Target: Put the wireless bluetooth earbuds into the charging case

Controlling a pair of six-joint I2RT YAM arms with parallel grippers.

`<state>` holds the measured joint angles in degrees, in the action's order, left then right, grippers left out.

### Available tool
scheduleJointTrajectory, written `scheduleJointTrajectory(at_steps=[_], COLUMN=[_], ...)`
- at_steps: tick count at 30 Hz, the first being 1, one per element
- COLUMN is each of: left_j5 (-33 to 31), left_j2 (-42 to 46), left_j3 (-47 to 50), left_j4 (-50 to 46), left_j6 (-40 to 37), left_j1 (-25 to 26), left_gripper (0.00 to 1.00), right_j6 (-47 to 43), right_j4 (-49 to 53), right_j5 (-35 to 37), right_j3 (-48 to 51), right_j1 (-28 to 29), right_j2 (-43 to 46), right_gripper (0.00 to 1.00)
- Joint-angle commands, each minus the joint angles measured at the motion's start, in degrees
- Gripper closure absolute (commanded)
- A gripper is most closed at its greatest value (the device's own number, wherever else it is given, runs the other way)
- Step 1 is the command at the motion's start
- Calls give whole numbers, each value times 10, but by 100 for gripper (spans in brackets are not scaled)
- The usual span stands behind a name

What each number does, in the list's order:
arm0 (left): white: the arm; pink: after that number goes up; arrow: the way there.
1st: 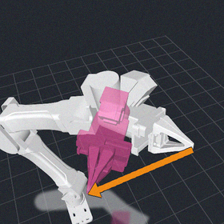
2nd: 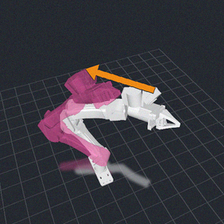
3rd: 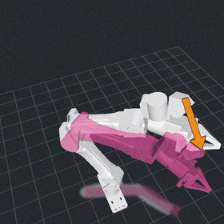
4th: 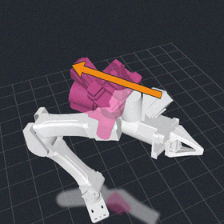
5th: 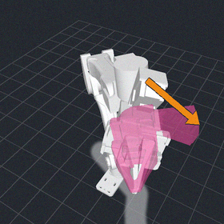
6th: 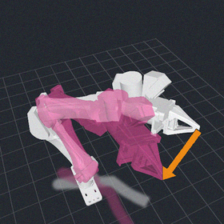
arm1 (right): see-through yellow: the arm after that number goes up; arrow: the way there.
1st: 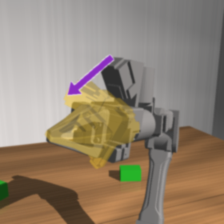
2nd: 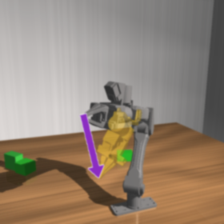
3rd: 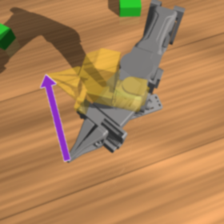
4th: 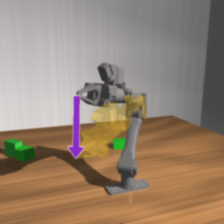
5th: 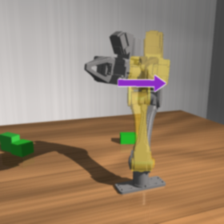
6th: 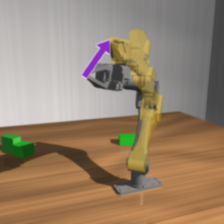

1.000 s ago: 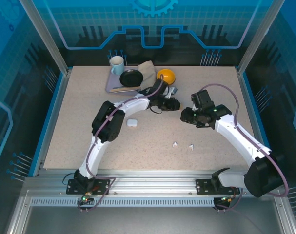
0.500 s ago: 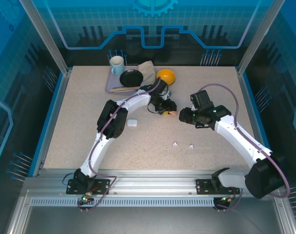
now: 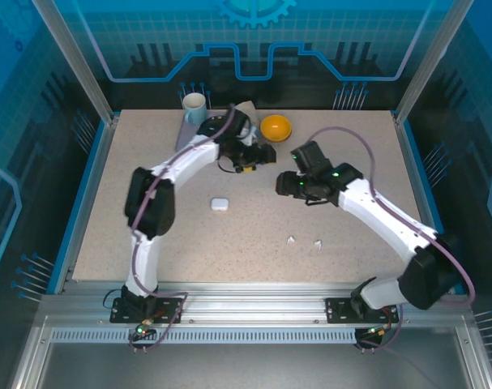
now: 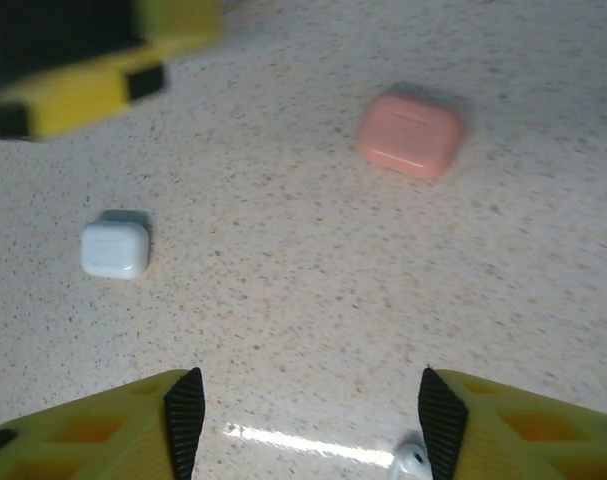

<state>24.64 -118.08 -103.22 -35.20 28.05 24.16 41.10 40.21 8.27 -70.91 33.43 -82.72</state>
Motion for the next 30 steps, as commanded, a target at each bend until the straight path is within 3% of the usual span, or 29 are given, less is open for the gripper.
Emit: scheduleJointTrajectory(at_steps=[1, 5, 14, 19, 24, 30], left_j5=[-31, -61, -147, -168, -165, -149], left_j2=[108, 224, 413, 480, 522, 522], left_j3=[71, 183, 362, 438, 496, 498], left_j4=[35, 78, 112, 130, 153, 142], left_j6=[-15, -3, 39, 93, 147, 131], left_j1=[-36, -91, -209, -270, -315, -328], left_gripper=[14, 1, 1, 1, 1, 1], right_j6=[20, 29, 52, 92, 107, 109], right_j4=[18, 58, 193, 291, 288, 263], right_j5=[30, 42, 57, 134, 136, 108], right_j3=[-72, -197, -519, -667, -704, -707], right_j1=[44, 89, 139, 159, 167, 173], right_j2=[-77, -205, -492, -599, -637, -661], right_gripper=[34, 29, 22, 19, 13, 14])
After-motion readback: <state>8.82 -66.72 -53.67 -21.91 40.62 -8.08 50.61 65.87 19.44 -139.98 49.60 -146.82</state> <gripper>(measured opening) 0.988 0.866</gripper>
